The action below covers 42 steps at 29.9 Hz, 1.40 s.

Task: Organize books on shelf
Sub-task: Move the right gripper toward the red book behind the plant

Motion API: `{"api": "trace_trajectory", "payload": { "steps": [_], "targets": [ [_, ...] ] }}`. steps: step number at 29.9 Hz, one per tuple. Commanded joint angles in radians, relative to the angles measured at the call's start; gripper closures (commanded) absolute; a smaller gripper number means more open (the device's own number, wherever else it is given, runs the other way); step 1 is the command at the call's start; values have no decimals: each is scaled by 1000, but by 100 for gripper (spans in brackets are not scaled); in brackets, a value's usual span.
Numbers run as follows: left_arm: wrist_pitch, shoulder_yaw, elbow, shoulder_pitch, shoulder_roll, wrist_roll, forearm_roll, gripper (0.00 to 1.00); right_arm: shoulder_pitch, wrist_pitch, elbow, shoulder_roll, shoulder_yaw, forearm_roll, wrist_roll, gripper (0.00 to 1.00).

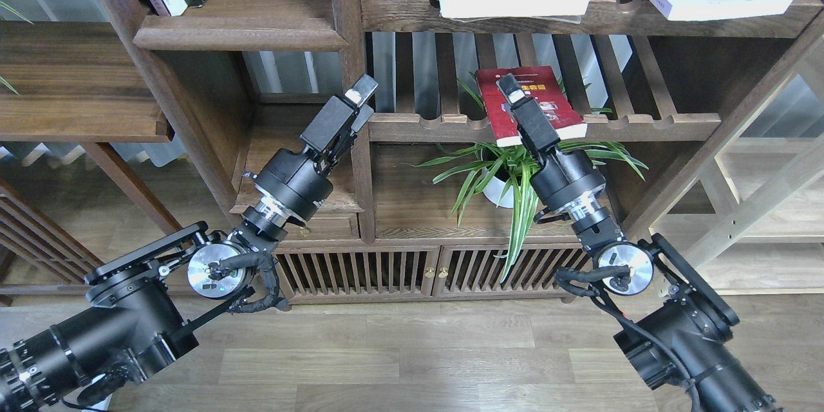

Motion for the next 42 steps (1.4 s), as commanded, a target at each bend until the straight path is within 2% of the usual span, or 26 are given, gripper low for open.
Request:
{"api": "trace_trajectory", "payload": {
  "steps": [1,4,11,17,21,35,42],
  "targets": [
    [0,2,-1,-2,1,4,0,1,0,-1,8,-10,1,1,0,0],
    [0,1,0,4,5,36,0,3,0,-3,13,-13,1,1,0,0],
    [0,-5,-3,14,7,35,-3,1,-5,-9,13,-12,-1,1,0,0],
    [0,-7,-3,35,24,39,-14,1,-43,-72,4,-13,-4,6,-2,0],
    [0,-13,-8,60,32,35,-37,1,-77,-78,-7,-16,-13,9,-6,0],
    [0,-13,-64,86,65,44,-152,2,-85,-158,-64,-1,-22,29,-48,0],
    [0,1,-74,116,74,97,-155,2,-43,-220,-79,-1,-33,93,-55,0]
  ]
}}
